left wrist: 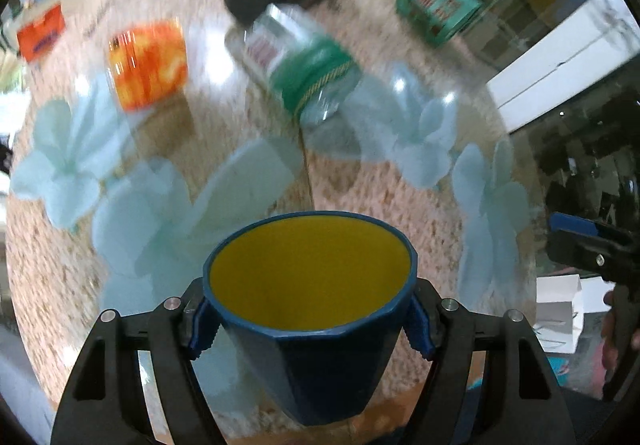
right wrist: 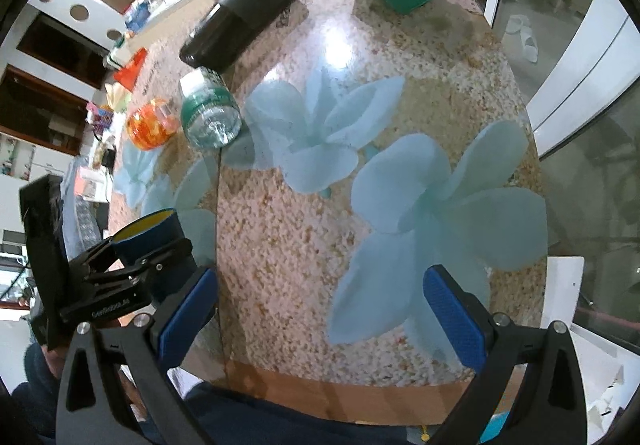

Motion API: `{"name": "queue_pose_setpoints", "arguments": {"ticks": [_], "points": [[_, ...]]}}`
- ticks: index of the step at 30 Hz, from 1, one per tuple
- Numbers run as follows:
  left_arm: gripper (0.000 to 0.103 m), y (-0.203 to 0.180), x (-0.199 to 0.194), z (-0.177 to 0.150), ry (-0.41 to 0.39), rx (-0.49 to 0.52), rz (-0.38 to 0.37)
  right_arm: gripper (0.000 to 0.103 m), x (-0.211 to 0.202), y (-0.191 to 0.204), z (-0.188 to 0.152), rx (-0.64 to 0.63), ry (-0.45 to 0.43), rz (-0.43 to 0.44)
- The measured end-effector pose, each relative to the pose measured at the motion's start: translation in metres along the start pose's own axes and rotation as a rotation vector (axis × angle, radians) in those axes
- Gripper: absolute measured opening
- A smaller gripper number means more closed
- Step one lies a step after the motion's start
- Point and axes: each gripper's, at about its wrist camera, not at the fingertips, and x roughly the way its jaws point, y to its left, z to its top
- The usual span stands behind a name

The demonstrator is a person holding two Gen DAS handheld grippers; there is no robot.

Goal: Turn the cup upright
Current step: 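Grasp the blue cup rim with the left gripper and lift it, then carry the blue cup with the left gripper and set it upright on the table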

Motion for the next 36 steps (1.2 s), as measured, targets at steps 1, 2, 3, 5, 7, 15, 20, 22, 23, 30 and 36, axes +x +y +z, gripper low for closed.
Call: {"name": "queue_pose_setpoints", "arguments": {"ticks": [1,2,3,5,7,15,20,22,23,30,36], "points": [[0.077,0.002,-0.005,0.000,-0.036,0.014,-0.001,0.103,-0.001,0.000,-0.001,-0.001,-0.010,0.010],[0.077,0.002,-0.010,-0.002,-0.066,0.028,-0.001,0.103,-0.002,0.001,-0.001,-0.002,-0.017,0.021],[0.077,0.002,-0.014,-0.003,-0.099,0.042,0.000,0.103,-0.003,0.002,-0.001,-0.004,-0.023,0.031],[0.077,-0.001,-0.025,-0.004,-0.177,0.078,0.003,0.103,-0.007,0.005,-0.001,-0.016,-0.046,0.054],[0.077,-0.003,-0.034,-0.006,-0.252,0.118,0.003,0.103,-0.010,0.009,0.000,-0.033,-0.079,0.045],[0.077,-0.033,-0.023,-0.015,-0.478,0.348,0.130,0.103,-0.008,0.021,0.009,-0.096,-0.169,0.066],[0.077,-0.042,-0.009,-0.025,-0.573,0.413,0.177,0.103,0.006,0.022,0.015,-0.094,-0.166,0.098],[0.077,-0.041,-0.007,-0.030,-0.613,0.400,0.181,0.103,0.011,0.023,0.015,-0.099,-0.163,0.101],[0.077,-0.041,-0.007,-0.033,-0.628,0.392,0.182,0.103,0.012,0.023,0.015,-0.100,-0.161,0.101],[0.077,-0.034,-0.008,-0.044,-0.697,0.305,0.163,0.103,0.024,0.028,0.010,-0.130,-0.135,0.100],[0.077,-0.041,-0.006,-0.057,-0.728,0.307,0.236,0.103,0.026,0.038,0.005,-0.179,-0.128,0.119]]}}
